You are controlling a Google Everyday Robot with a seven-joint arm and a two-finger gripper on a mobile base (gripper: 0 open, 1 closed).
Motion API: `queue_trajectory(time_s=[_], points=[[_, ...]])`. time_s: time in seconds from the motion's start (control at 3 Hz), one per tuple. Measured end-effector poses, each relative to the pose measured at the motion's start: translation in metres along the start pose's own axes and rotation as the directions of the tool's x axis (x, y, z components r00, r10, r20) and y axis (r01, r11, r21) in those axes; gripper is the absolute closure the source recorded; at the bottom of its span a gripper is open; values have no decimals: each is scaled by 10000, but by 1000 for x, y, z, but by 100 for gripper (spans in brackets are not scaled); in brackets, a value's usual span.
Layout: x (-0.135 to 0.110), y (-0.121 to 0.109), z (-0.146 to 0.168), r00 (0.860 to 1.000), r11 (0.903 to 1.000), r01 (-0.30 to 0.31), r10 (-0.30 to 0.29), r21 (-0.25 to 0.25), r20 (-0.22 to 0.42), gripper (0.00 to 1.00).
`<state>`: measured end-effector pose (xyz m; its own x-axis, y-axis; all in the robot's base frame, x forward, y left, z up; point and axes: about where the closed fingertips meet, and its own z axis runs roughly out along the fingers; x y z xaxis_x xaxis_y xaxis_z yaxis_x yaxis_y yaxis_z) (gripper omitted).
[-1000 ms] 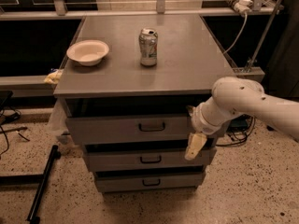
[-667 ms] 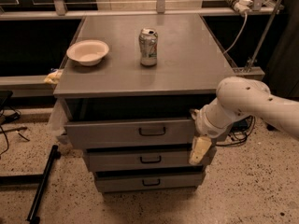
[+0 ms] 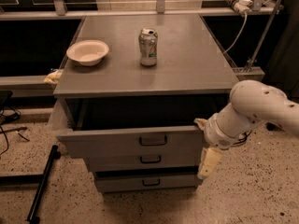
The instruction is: Open top drawer
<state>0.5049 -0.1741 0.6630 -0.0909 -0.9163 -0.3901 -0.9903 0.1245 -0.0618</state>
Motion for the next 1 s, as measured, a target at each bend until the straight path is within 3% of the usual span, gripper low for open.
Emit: queue_trajectory(time_s=[0.33, 0.67, 1.0], points=[[0, 19, -3, 9997, 9992, -56, 65, -390, 240, 0], [2, 61, -9, 9972, 9924, -404, 473, -1163, 575, 0], [2, 61, -9, 9972, 9924, -404, 473, -1163, 575, 0]])
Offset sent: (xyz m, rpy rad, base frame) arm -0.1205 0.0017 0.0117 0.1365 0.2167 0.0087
